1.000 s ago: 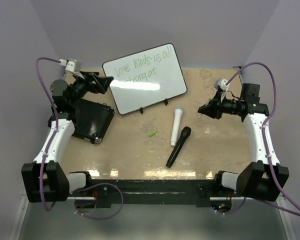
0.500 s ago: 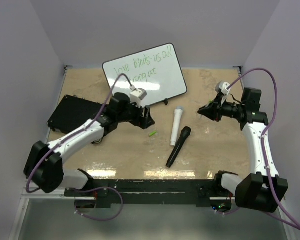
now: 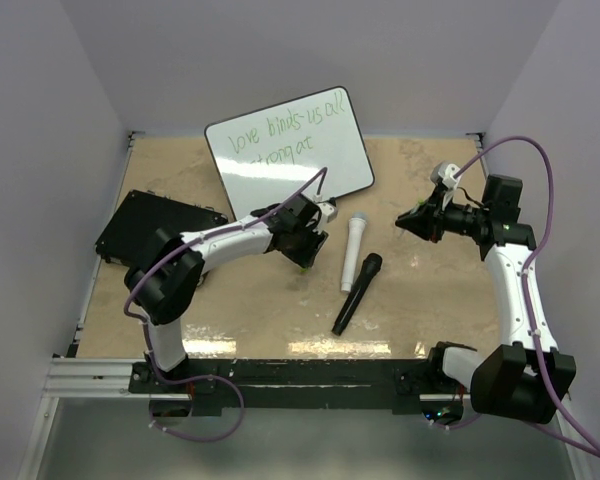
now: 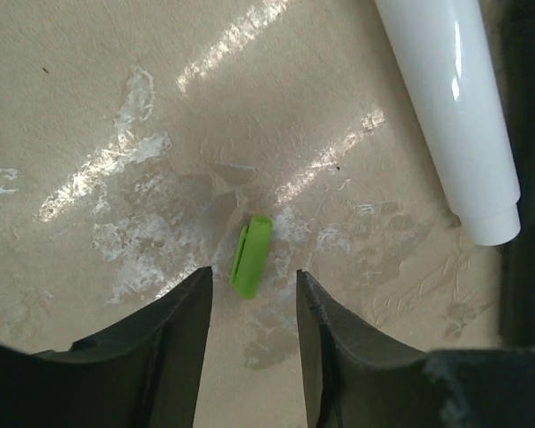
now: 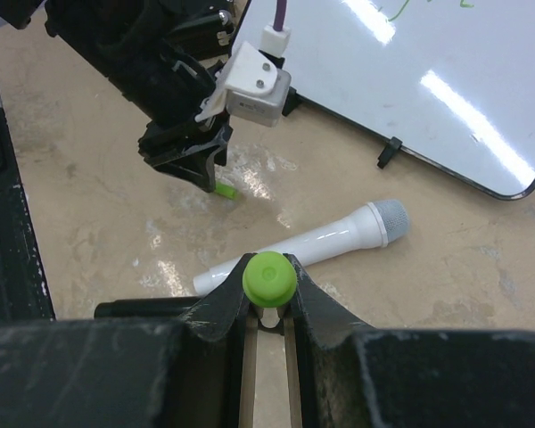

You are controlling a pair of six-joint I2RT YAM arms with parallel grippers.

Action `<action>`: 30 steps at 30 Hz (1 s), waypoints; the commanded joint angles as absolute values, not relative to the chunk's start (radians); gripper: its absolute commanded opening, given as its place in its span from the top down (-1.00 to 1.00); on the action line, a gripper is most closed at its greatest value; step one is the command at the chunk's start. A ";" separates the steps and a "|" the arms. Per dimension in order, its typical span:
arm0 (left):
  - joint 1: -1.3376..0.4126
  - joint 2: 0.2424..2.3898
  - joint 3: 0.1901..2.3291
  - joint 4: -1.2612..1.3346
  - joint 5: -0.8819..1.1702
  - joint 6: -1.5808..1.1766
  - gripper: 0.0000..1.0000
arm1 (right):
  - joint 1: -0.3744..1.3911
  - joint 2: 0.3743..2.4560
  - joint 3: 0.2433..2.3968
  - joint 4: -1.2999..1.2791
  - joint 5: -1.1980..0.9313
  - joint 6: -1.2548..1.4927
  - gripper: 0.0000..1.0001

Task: Write a sentence on the whiteboard
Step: Insert the whiteboard marker without the cap into the pen cap.

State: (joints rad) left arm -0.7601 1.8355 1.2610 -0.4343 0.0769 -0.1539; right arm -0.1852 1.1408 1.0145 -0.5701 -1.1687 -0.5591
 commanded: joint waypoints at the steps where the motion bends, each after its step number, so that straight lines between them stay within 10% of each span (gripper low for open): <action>1: -0.779 1.877 1.330 -0.508 0.032 -0.112 0.14 | -0.184 1.141 1.014 -0.551 -1.167 -0.554 1.00; 17: -0.792 1.970 1.376 -0.545 0.005 -0.094 0.34 | -0.184 1.141 1.012 -0.560 -1.170 -0.561 1.00; 25: -0.798 2.002 1.367 -0.571 0.006 -0.086 0.95 | -0.184 1.146 1.012 -0.561 -1.169 -0.565 1.00; 30: -0.798 1.851 1.229 -0.445 0.032 -0.115 1.00 | -0.184 1.150 1.011 -0.560 -1.172 -0.563 1.00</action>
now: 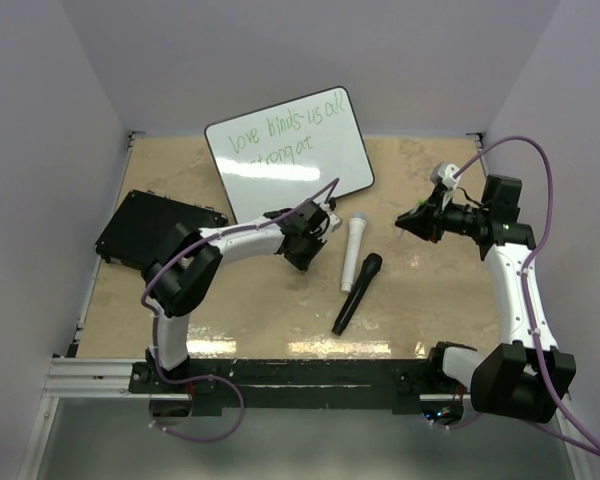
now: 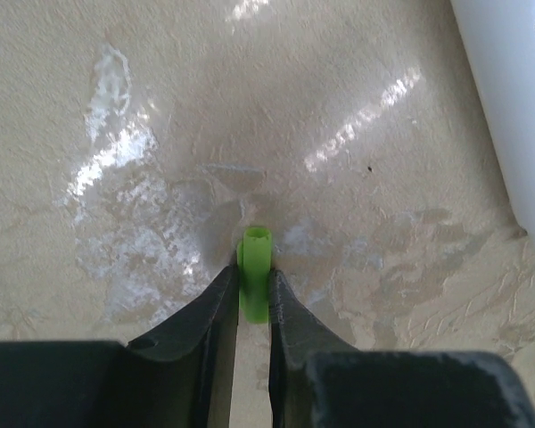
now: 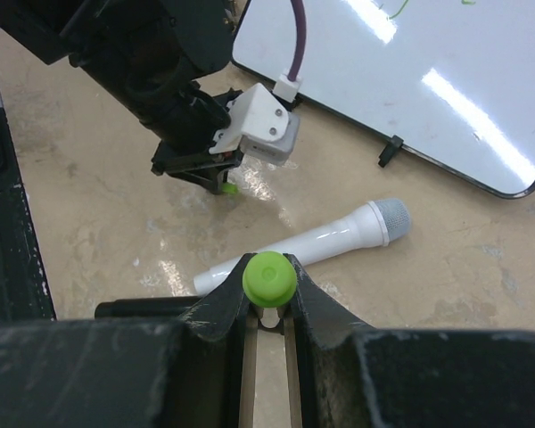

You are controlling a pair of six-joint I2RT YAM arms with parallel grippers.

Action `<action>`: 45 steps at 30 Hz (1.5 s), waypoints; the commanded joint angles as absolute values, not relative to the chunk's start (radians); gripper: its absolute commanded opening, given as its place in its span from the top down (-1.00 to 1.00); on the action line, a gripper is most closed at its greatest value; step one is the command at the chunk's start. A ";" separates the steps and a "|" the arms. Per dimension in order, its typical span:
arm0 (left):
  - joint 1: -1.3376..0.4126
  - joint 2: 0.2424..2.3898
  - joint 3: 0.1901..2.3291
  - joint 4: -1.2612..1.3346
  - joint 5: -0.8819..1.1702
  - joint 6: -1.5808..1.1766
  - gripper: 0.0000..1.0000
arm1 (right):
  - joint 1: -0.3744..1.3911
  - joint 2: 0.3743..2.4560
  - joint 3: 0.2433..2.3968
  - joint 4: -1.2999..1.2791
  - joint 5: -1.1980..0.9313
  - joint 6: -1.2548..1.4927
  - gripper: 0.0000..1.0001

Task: Write a sentence on the whiteboard
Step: Insert the whiteboard marker without the cap into the pen cap.

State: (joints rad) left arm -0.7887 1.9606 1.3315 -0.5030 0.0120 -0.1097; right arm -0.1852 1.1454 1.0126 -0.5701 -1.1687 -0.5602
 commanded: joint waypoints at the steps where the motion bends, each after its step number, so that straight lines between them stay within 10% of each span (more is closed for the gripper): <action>1: -0.798 1.817 1.165 -0.358 0.047 -0.120 1.00 | -0.184 1.150 1.009 -0.558 -1.175 -0.561 1.00; 21: -0.868 1.584 0.687 1.038 0.377 -0.394 1.00 | -0.061 1.258 1.077 -0.469 -1.390 -0.402 1.00; 45: -0.919 1.657 0.681 1.178 0.264 -0.385 1.00 | 0.112 1.207 1.083 -0.264 -1.230 -0.189 1.00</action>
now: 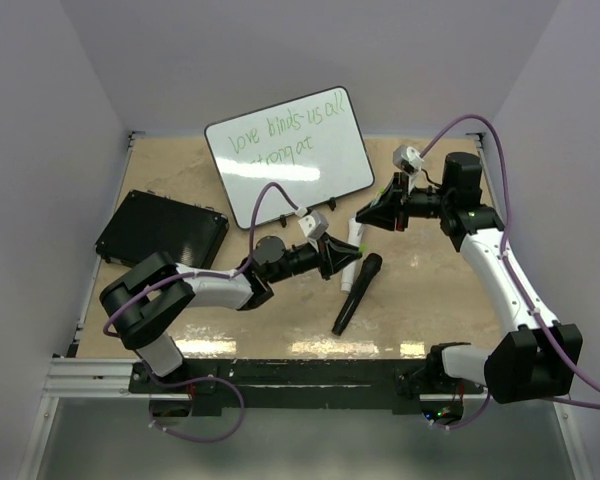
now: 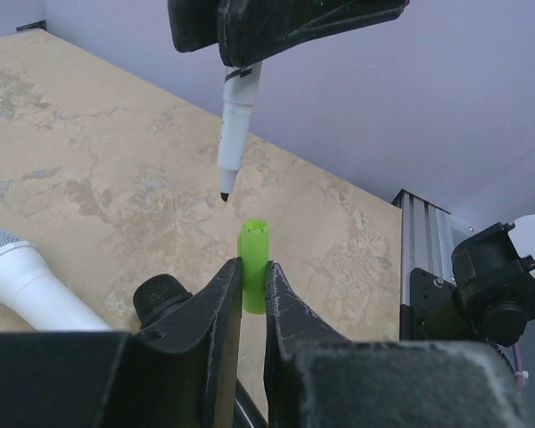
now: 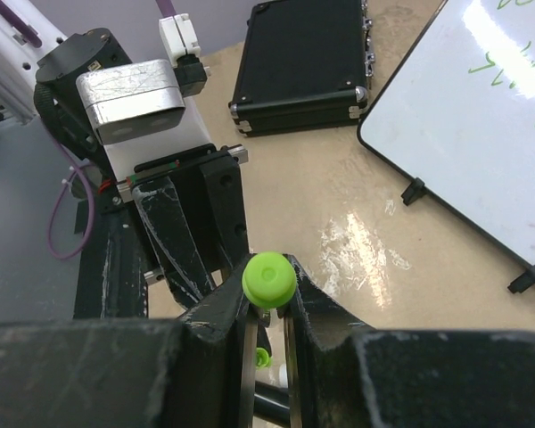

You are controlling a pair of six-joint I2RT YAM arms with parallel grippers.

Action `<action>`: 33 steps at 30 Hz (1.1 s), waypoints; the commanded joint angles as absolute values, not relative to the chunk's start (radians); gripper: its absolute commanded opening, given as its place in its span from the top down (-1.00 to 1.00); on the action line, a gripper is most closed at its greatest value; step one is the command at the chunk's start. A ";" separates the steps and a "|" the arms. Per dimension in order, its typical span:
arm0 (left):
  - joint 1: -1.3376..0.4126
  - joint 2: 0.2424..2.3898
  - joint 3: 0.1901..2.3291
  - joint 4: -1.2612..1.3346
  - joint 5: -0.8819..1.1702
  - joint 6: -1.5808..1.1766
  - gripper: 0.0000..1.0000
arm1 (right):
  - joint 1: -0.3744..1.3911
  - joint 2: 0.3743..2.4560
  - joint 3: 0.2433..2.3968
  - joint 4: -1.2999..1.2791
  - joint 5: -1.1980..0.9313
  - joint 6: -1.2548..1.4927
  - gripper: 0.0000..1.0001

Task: Write a sentence on the whiteboard
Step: Insert the whiteboard marker without the cap into the pen cap.

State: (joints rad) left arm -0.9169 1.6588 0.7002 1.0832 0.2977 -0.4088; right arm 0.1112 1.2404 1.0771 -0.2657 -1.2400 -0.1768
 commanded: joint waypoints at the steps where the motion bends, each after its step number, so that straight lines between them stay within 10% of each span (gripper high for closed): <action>1: -0.919 1.652 0.677 1.177 0.258 -0.379 1.00 | 0.112 1.204 1.080 -0.270 -1.229 -0.193 1.00; 14: -0.919 1.565 0.638 0.947 0.178 -0.186 1.00 | 0.112 1.198 1.011 -0.224 -1.210 -0.175 1.00; 33: -0.919 1.549 0.425 0.894 0.106 -0.098 1.00 | 0.215 1.382 0.669 0.616 -1.002 0.573 1.00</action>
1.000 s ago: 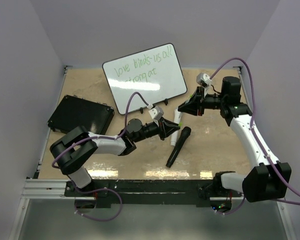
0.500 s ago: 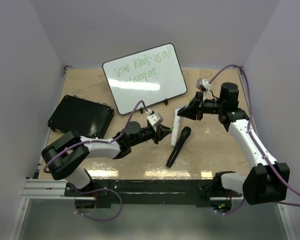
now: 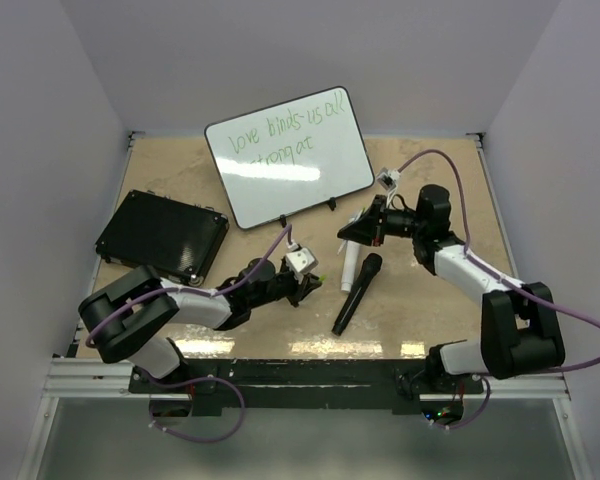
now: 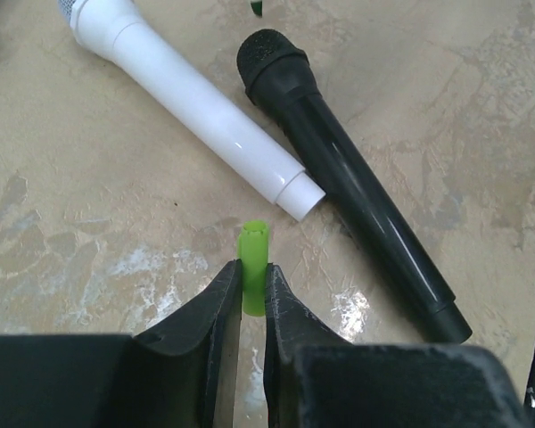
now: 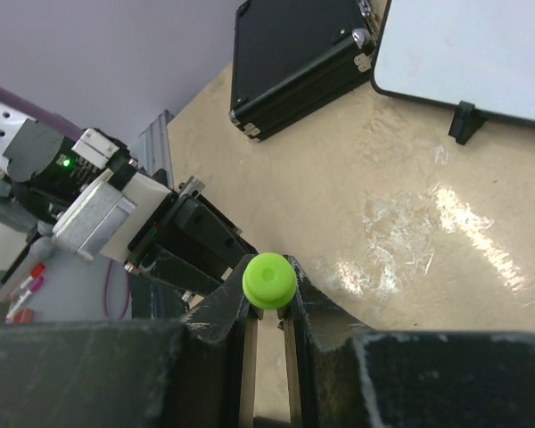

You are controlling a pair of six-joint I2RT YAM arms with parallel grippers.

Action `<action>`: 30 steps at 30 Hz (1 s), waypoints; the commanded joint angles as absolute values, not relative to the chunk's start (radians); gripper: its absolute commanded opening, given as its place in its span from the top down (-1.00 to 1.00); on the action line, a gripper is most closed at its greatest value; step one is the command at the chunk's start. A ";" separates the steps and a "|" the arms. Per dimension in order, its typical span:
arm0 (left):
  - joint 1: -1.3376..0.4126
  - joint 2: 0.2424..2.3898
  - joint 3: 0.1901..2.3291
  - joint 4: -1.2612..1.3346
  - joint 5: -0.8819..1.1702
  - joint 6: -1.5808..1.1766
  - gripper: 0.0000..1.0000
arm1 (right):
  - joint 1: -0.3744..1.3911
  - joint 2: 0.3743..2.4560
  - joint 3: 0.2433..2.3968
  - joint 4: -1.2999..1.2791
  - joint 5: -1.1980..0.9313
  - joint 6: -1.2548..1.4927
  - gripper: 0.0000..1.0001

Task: Write a sentence on the whiteboard
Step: Insert the whiteboard marker without the cap into the pen cap.

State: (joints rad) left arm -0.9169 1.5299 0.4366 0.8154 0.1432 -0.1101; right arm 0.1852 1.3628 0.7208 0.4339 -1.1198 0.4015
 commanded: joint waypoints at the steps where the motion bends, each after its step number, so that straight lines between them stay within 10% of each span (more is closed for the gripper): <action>1: -0.919 1.554 0.422 0.897 0.092 -0.104 1.00 | 0.213 1.387 0.651 0.679 -0.967 0.607 1.00; 30: -0.917 1.620 0.425 0.985 0.052 -0.268 1.00 | 0.325 1.517 0.640 0.538 -0.709 0.640 1.00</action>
